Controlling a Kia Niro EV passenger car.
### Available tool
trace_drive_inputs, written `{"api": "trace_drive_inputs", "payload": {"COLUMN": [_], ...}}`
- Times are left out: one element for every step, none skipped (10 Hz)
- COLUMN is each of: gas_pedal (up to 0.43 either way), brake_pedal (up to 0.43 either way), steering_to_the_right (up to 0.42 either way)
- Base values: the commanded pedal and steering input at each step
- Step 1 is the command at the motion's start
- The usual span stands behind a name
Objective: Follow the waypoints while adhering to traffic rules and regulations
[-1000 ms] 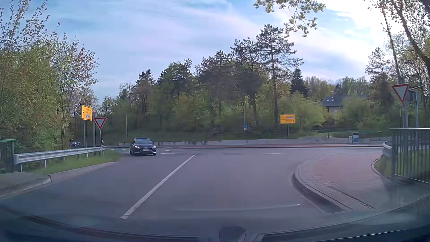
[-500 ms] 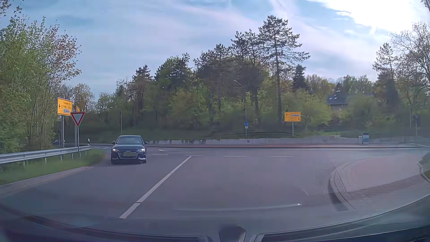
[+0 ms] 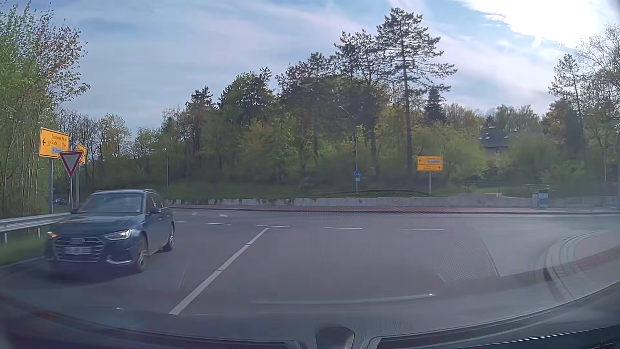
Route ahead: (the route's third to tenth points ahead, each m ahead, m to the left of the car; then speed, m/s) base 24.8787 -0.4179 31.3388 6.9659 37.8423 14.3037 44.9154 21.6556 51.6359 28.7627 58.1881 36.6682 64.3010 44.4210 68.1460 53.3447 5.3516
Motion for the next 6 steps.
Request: {"api": "trace_drive_inputs", "payload": {"gas_pedal": [0.0, 0.0, 0.0, 0.0, 0.0, 0.0], "brake_pedal": [0.183, 0.201, 0.201, 0.207, 0.207, 0.207], "steering_to_the_right": [0.007, 0.007, 0.008, 0.013, 0.017, 0.017]}}
